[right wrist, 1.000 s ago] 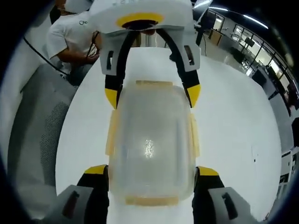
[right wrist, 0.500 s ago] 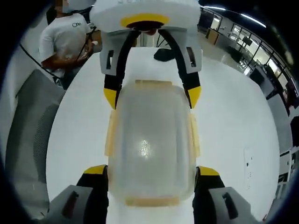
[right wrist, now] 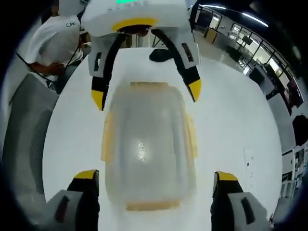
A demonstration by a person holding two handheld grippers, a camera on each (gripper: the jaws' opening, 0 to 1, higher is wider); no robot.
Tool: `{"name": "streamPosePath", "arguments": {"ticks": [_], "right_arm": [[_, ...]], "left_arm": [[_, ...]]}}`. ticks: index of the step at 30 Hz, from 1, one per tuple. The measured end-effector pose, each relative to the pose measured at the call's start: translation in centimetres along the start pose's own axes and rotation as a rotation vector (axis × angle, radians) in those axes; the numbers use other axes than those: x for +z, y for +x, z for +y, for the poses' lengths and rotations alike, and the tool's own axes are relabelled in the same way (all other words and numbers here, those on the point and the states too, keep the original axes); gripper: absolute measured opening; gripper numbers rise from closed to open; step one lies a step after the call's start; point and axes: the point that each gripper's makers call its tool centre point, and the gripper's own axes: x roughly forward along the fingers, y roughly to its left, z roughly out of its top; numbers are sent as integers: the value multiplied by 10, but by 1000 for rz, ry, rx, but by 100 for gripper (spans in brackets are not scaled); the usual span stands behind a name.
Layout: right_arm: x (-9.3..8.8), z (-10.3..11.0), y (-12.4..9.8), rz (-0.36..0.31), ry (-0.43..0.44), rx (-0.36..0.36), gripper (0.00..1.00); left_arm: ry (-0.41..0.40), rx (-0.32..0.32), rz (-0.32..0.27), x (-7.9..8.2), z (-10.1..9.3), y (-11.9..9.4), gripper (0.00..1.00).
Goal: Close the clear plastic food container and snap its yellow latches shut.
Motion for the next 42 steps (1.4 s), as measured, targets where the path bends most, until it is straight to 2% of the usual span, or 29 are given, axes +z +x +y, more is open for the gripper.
{"name": "streamPosePath", "arguments": {"ticks": [3,5,10,19,22,24,26,31,32,34,38,39,42], "right_arm": [[-6,-2,-3,9,2,-25,99],[-8,-1,-6,0,18,-28,99],[-5,3,-15,-37,64,-61,99],[-1,15,-26,-45,64,-96,99],[3,20,-31,-60,69,-105,99],[6,22,-36,-77,70,-122,99],[9,25,-40,-97,93,-129,99],[13,31,-52,-134,131,-152,99],[21,34,-57,-185,191,-150,99],[26,36,-63,-217,200,-154,99],[16,40,-71,-204,233,-186,99],[15,41,-74,-219,257,-188,99],[13,49,-85,-245,299,-187,99]], "left_arm": [[17,40,9,-3,2,-3,99],[-29,34,-17,1,1,-6,99],[-65,72,-50,7,2,-17,99],[-101,139,-69,12,0,-36,99],[-154,164,-102,15,0,-43,99],[-193,201,-134,17,1,-49,99],[-235,205,-162,18,-3,-55,99],[-265,232,-169,13,-10,-64,99],[-288,235,-183,14,-13,-67,99],[-299,238,-195,14,-17,-70,99],[-322,259,-203,15,-27,-79,99],[-327,281,-199,15,-29,-82,99],[-327,296,-214,20,-39,-88,99]]}}
